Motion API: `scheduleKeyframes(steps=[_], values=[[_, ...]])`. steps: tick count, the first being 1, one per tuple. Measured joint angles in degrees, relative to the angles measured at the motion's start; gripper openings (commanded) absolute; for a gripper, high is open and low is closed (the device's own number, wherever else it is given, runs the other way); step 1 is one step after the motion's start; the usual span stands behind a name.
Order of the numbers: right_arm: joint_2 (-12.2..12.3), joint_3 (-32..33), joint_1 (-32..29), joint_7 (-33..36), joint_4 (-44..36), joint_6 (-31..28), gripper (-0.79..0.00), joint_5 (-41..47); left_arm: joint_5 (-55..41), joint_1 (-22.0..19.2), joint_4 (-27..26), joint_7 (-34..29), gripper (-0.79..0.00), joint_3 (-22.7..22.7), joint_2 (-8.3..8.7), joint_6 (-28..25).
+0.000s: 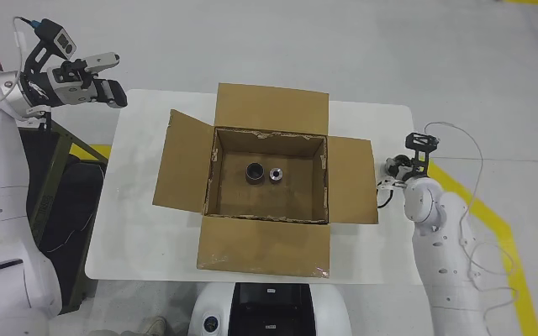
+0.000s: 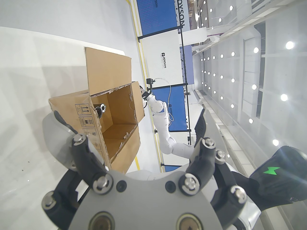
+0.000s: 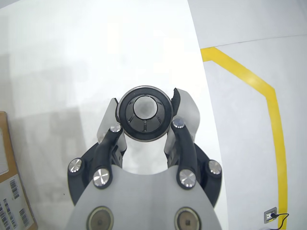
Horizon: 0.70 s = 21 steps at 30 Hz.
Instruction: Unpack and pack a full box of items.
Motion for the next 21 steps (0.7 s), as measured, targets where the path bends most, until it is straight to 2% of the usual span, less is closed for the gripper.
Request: scheduleKeyframes(steps=[21], values=[[0.43, 0.99, -10.78, -3.25, -24.22, -0.72, -0.73, -0.65, 0.0, 0.0, 0.0, 0.0, 0.0, 0.0, 0.0, 0.0]])
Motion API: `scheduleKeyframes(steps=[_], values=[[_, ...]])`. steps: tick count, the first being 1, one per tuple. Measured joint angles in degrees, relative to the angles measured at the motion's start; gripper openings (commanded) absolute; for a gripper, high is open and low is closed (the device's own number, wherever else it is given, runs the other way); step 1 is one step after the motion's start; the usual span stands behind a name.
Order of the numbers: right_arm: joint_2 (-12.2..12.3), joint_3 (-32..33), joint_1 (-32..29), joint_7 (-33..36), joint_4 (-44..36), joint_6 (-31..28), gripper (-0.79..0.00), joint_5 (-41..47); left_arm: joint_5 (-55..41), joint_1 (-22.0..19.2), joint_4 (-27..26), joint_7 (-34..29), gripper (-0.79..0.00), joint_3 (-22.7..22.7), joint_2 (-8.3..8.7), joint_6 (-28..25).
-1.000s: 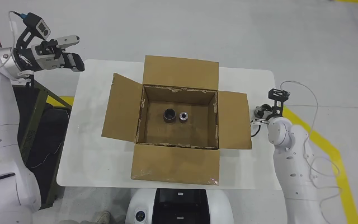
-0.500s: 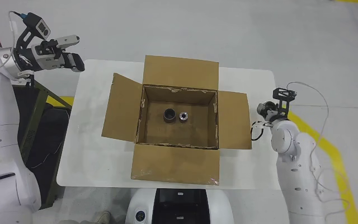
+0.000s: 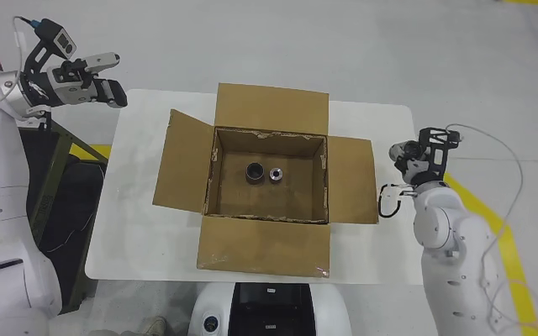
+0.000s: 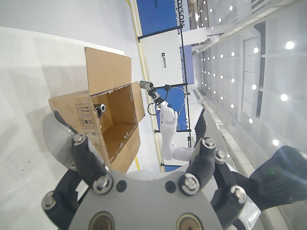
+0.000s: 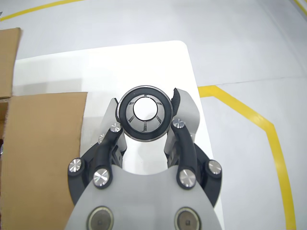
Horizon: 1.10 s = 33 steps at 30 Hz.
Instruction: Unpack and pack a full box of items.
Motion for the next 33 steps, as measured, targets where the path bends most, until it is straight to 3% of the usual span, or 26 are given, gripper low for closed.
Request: scheduleKeyframes(steps=[17, 33], values=[[-0.06, -9.08, -1.96, -1.99, -14.35, -5.15, -0.739, -5.08, 0.0, 0.0, 0.0, 0.0, 0.0, 0.0, 0.0, 0.0], [-0.55, -24.28, 0.55, 0.5, -13.55, -10.6, -0.736, -12.5, 0.0, 0.0, 0.0, 0.0, 0.0, 0.0, 0.0, 0.0]])
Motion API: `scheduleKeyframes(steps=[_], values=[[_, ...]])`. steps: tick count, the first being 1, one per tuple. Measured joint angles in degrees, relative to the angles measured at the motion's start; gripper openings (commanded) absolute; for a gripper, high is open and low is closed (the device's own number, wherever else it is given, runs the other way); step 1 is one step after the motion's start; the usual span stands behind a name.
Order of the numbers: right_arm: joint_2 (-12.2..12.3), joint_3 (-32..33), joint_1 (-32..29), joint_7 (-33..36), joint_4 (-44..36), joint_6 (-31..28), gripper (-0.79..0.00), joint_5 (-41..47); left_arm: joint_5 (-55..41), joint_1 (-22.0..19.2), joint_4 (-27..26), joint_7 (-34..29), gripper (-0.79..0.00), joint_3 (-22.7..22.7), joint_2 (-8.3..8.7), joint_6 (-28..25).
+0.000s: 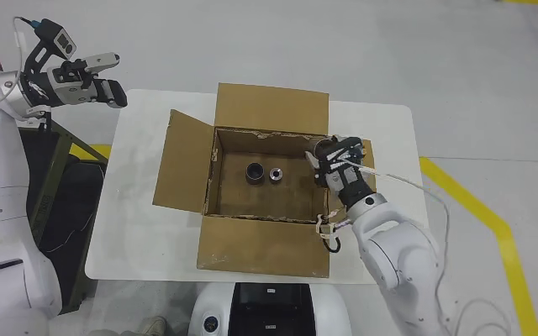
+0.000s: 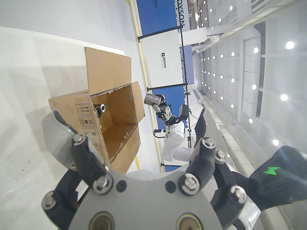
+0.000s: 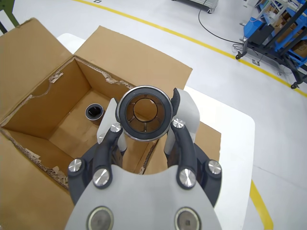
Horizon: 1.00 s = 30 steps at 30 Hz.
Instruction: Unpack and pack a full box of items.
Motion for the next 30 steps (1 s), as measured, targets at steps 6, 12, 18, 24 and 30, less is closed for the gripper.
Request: scheduleKeyframes(steps=[6, 12, 18, 24, 30], values=[[-0.37, -3.47, 1.8, 1.93, 3.65, 0.51, -0.723, -3.07, 0.0, 0.0, 0.0, 0.0, 0.0, 0.0, 0.0, 0.0], [-1.16, -6.26, 5.36, 5.3, 8.69, 2.67, -0.73, -3.47, 0.0, 0.0, 0.0, 0.0, 0.0, 0.0, 0.0, 0.0], [-1.97, -9.03, 8.34, 7.52, 12.97, 4.11, -0.723, -3.85, 0.0, 0.0, 0.0, 0.0, 0.0, 0.0, 0.0, 0.0], [-2.73, -11.19, 10.61, 9.72, 16.29, 5.13, -0.714, -4.41, 0.0, 0.0, 0.0, 0.0, 0.0, 0.0, 0.0, 0.0], [-3.23, -12.27, 12.1, 11.29, 18.99, 4.87, -0.708, -5.28, 0.0, 0.0, 0.0, 0.0, 0.0, 0.0, 0.0, 0.0]])
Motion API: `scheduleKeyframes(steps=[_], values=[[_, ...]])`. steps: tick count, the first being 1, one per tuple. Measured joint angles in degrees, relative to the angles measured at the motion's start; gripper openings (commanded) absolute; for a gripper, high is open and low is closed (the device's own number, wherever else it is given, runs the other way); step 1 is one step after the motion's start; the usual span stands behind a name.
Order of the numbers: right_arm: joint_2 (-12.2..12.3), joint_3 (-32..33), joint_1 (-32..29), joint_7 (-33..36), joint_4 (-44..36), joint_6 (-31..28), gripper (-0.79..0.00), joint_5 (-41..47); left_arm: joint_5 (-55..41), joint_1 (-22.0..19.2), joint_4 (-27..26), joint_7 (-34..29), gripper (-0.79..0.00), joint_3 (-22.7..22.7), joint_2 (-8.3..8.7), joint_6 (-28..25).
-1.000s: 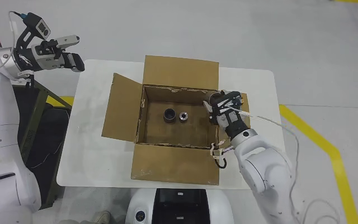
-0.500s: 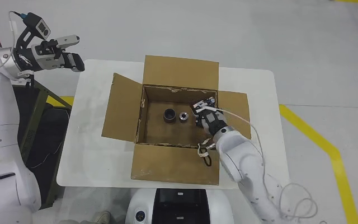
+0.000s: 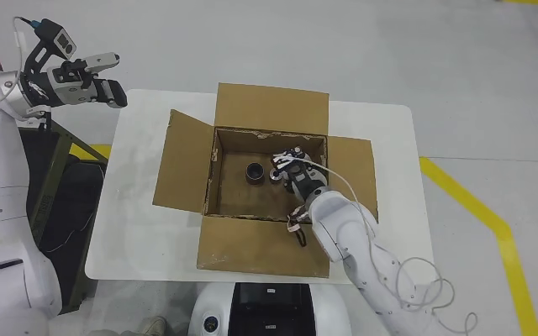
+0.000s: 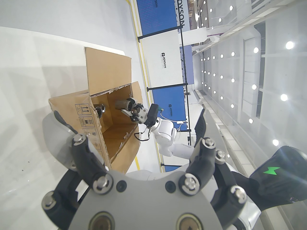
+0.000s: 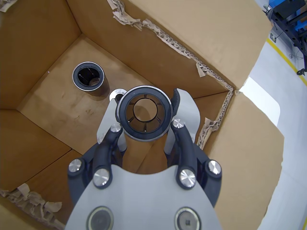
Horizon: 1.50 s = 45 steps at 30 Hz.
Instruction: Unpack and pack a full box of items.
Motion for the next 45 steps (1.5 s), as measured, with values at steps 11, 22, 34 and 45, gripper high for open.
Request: scheduleKeyframes(steps=[11, 22, 34, 45], values=[[-1.36, -1.43, 3.76, 3.72, 6.34, 1.09, -0.702, 1.4, 0.0, 0.0, 0.0, 0.0, 0.0, 0.0, 0.0, 0.0], [-2.84, -2.53, 7.87, 7.09, 11.99, 2.06, -0.628, 3.52, 0.0, 0.0, 0.0, 0.0, 0.0, 0.0, 0.0, 0.0], [-4.0, -2.27, 9.96, 8.06, 15.66, 3.38, -0.483, 5.72, 0.0, 0.0, 0.0, 0.0, 0.0, 0.0, 0.0, 0.0], [-4.41, -1.07, 9.89, 8.56, 15.92, 3.58, -0.348, 6.23, 0.0, 0.0, 0.0, 0.0, 0.0, 0.0, 0.0, 0.0]])
